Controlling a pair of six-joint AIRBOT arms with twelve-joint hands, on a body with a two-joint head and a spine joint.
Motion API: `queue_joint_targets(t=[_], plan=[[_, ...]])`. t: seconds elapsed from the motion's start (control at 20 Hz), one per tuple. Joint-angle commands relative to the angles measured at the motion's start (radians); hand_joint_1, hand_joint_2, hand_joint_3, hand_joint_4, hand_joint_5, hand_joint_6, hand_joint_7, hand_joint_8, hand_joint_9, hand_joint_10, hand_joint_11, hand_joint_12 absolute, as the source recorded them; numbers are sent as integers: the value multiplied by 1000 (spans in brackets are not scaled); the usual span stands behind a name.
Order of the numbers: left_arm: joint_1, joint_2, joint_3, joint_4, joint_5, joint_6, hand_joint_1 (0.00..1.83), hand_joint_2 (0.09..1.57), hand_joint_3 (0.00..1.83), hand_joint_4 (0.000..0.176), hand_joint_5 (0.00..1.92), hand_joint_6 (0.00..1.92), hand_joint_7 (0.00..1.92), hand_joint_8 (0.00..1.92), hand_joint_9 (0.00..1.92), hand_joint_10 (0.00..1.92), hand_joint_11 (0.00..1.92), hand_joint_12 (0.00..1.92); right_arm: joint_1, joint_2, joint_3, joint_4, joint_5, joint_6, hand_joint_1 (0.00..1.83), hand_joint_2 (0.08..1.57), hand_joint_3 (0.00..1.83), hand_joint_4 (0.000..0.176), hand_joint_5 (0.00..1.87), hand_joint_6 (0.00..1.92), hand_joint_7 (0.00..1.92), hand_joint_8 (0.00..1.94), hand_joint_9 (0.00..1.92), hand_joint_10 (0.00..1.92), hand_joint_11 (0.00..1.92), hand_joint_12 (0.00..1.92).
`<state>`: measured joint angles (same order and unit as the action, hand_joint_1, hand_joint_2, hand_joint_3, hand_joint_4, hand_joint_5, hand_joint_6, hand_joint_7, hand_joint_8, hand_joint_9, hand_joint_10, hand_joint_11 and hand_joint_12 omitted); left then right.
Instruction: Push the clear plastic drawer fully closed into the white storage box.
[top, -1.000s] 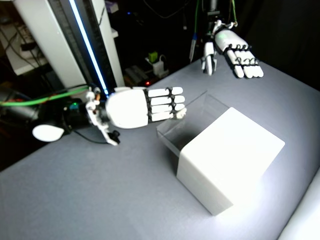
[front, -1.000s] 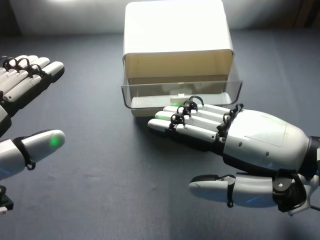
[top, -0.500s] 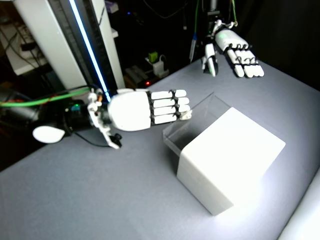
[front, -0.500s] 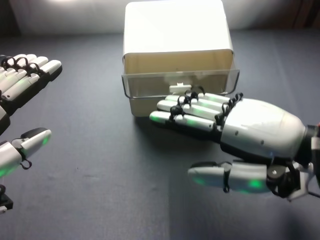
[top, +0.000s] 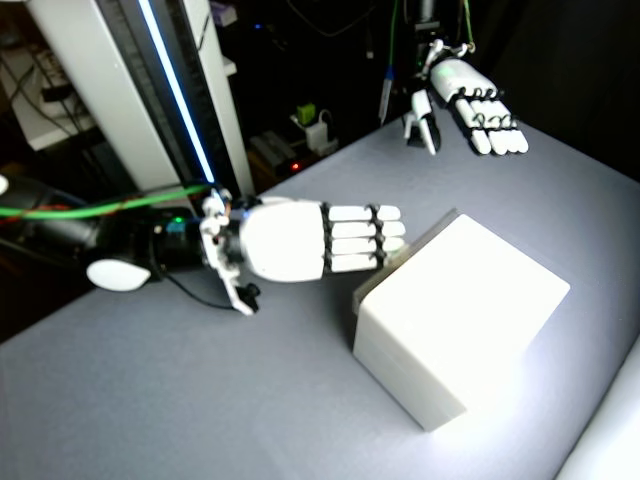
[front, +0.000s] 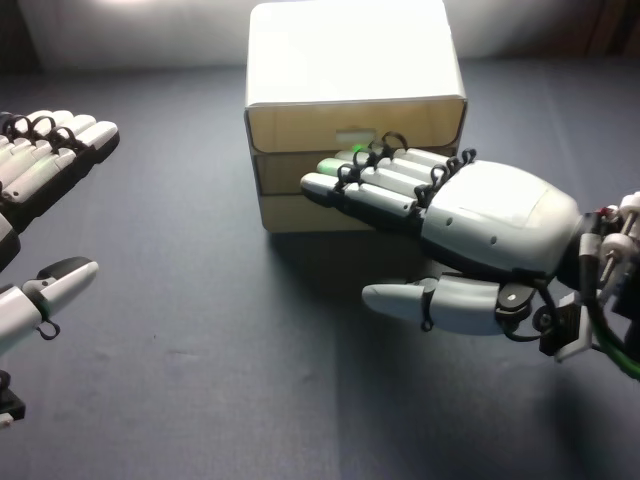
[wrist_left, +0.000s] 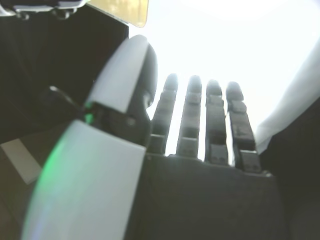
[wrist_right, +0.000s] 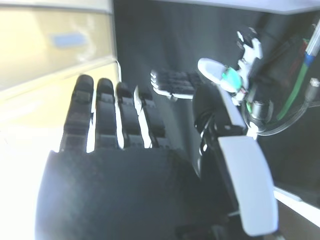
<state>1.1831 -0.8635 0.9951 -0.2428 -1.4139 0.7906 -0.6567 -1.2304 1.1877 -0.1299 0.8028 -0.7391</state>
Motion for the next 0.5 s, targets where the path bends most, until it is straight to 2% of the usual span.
queue_joint_targets(t=[0.0,0.2,0.25,0.3,0.4,0.45], plan=[[-3,2,3,-6,-128,-1,603,1440,3,31,0,0,0,0,0,0,0,0,18,0,12,54,95,-9,375,1420,1,0,0,0,0,0,0,0,0,0],[-3,3,2,-6,-133,-1,604,1442,3,24,0,0,0,0,0,0,0,0,18,0,3,56,93,-9,381,1410,0,0,4,2,0,0,0,0,0,0],[-3,3,2,-6,-134,-1,607,1440,2,27,0,0,0,0,0,0,0,0,18,0,-9,47,96,-6,318,1411,0,0,0,0,0,0,0,0,0,0],[-3,3,1,-6,-137,-1,603,1437,0,25,0,0,0,0,0,0,0,0,18,3,-16,36,107,8,273,1403,0,10,0,0,0,0,0,0,0,0],[-2,3,0,-7,-138,-2,600,1436,0,22,0,0,0,0,0,0,0,0,16,11,-32,16,132,38,222,1395,0,0,0,0,0,0,9,4,38,19],[-2,3,0,-7,-138,-2,583,1438,1,28,0,0,0,0,0,0,0,0,12,19,-43,6,145,48,228,1402,0,0,33,19,29,1,70,8,7,327]])
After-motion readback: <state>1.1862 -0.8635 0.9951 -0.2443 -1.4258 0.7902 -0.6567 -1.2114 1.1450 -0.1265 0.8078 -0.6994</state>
